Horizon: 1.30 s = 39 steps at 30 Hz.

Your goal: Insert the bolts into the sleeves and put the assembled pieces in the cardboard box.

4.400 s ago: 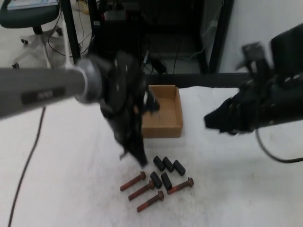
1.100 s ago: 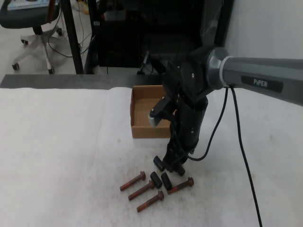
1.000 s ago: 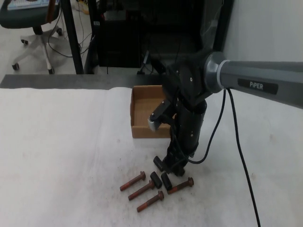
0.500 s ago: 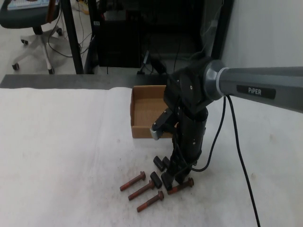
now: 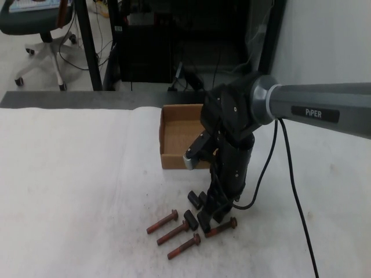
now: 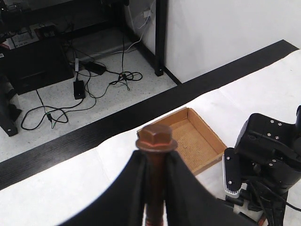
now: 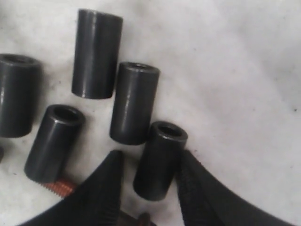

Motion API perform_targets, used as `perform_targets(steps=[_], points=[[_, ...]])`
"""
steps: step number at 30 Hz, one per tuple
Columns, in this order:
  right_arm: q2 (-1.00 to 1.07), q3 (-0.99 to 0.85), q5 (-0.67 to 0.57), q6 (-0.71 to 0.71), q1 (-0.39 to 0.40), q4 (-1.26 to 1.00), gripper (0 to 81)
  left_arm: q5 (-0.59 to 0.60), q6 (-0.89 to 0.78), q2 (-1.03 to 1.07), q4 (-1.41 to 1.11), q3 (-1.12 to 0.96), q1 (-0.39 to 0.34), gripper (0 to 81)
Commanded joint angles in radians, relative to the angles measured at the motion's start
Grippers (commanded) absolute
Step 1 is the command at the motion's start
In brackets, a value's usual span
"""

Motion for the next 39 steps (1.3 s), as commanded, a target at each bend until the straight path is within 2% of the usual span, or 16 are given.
perform_targets(steps=[1, 5, 11, 20, 23, 24, 31, 34, 36, 39], points=[[0.003, 0.007, -0.009, -0.003, 0.002, -0.041, 35.1, 0.006, -0.009, 0.0, -0.003, -0.005, 0.004, 0.4], [0.003, 0.007, -0.009, -0.003, 0.002, -0.041, 30.2, 0.006, -0.009, 0.0, -0.003, -0.005, 0.004, 0.4], [0.003, 0.007, -0.009, -0.003, 0.002, -0.058, 29.1, 0.006, -0.009, 0.0, -0.003, -0.005, 0.004, 0.4], [0.003, 0.007, -0.009, -0.003, 0.002, -0.102, 13.7, 0.006, -0.009, 0.0, 0.003, -0.005, 0.004, 0.4], [0.003, 0.007, -0.009, -0.003, 0.002, -0.094, 2.0, 0.006, -0.009, 0.0, 0.011, -0.005, 0.004, 0.4], [0.003, 0.007, -0.009, -0.003, 0.002, -0.089, 0.7, 0.006, -0.009, 0.0, 0.011, -0.005, 0.004, 0.4], [-0.022, -0.006, -0.015, 0.006, 0.002, -0.075, 0.8, 0.006, -0.009, 0.0, 0.011, -0.005, 0.004, 0.4], [-0.079, -0.009, -0.102, 0.031, -0.013, -0.104, 0.8, 0.006, -0.009, 0.0, 0.009, -0.005, 0.004, 0.4], [-0.136, -0.009, -0.171, 0.11, -0.041, -0.126, 0.8, 0.006, -0.009, 0.0, 0.003, -0.005, 0.004, 0.4], [-0.227, -0.007, -0.332, 0.198, -0.097, -0.168, 0.8, 0.016, -0.016, 0.0, -0.016, -0.005, 0.004, 0.4]])
